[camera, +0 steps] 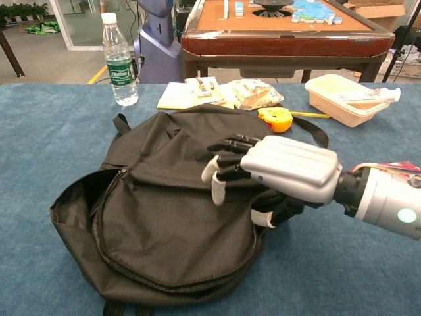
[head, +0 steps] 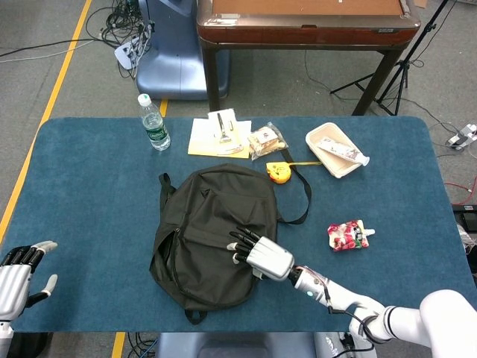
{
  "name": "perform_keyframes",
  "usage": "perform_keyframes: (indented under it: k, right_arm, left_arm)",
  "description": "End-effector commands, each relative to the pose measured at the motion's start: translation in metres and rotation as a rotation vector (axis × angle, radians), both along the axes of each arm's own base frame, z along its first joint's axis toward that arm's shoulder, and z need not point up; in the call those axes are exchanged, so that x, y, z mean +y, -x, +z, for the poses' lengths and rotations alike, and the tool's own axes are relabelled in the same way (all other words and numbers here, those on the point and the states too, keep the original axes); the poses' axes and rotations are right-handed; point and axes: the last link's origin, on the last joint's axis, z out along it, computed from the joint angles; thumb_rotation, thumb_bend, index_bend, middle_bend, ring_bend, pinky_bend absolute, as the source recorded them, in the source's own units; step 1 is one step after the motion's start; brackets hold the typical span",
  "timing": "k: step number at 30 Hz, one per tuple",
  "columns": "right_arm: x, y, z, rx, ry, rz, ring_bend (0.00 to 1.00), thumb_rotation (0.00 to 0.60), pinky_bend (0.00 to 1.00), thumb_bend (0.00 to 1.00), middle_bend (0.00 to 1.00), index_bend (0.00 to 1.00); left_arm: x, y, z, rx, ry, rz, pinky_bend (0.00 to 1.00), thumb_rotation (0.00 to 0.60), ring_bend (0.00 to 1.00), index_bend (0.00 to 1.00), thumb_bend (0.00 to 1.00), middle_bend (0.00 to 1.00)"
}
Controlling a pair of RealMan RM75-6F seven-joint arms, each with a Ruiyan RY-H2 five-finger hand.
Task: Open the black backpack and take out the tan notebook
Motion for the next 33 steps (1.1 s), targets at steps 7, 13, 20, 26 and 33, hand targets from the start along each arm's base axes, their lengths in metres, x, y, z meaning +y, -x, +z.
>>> perform_keyframes:
  k: [7,13,20,26,33]
  right_arm:
    - [-0.006,-0.002,0.0,0.062,-0.033,-0.031,0.2,0.6,0.0,0.58,0.49,0.72]
    - [-0.019,-0.015,0.007,-0.082,0.005,-0.128,0.3,0.6,0.05,0.58,0.57,0.77]
    - [-0.036,-0.019,0.008,-0.265,0.0,-0.368,0.32,0.6,0.08,0.58,0.57,0.79]
    - [-0.05,-0.019,0.013,-0.417,0.036,-0.565,0.32,0.6,0.08,0.58,0.57,0.79]
    - [-0.062,-0.012,0.018,-0.543,0.054,-0.772,0.32,0.6,0.08,0.58,0.55,0.79]
  left_arm:
    - [0.01,-0.001,0.005,0.009,0.019,-0.025,0.15,0.6,0.21,0.25,0.32,0.24]
    - [0.028,-0.007,0.006,-0.025,0.067,-0.076,0.15,0.6,0.21,0.25,0.32,0.24]
    - [0.05,-0.023,0.009,-0.081,0.119,-0.187,0.15,0.6,0.23,0.27,0.32,0.24]
    - [0.068,-0.037,0.003,-0.122,0.179,-0.275,0.15,0.6,0.27,0.31,0.32,0.27]
    - [0.08,-0.051,-0.006,-0.166,0.223,-0.367,0.24,0.6,0.33,0.36,0.32,0.34]
